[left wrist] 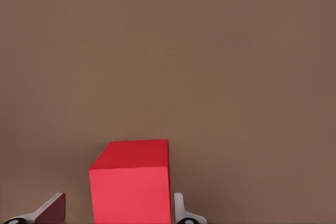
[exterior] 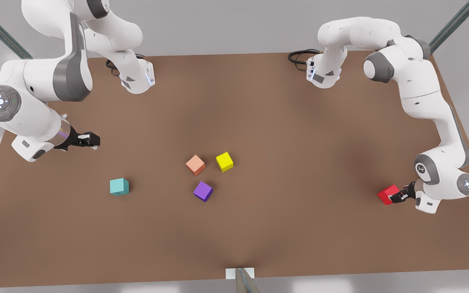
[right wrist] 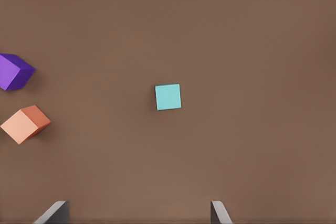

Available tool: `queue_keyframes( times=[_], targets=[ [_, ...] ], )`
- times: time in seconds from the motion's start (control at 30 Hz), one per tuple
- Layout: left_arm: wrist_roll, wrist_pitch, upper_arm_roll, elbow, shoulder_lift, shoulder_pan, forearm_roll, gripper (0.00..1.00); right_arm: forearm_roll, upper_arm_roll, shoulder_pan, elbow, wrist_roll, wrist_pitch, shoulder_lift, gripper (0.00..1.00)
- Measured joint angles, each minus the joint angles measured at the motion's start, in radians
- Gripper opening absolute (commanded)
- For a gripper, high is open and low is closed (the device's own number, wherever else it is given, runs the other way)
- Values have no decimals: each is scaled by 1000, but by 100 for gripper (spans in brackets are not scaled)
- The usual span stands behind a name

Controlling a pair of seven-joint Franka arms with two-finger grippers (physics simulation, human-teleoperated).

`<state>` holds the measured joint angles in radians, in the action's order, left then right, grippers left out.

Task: Pick up red wooden cube and pass to hand red wooden cube and place in blue wooden cube

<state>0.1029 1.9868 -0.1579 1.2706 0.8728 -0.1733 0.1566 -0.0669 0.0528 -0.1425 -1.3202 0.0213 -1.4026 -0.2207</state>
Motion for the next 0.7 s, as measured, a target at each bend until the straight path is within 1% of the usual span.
queue_keyframes(
  times=[0.63, 0.7],
  targets=[
    [32, 31, 2, -1, 70, 10, -5, 100, 21, 1, 8, -4, 3, 3, -5, 100],
    [34, 38, 3, 0, 72, 10, -6, 97, 23, 1, 8, -4, 3, 4, -5, 100]
  ],
)
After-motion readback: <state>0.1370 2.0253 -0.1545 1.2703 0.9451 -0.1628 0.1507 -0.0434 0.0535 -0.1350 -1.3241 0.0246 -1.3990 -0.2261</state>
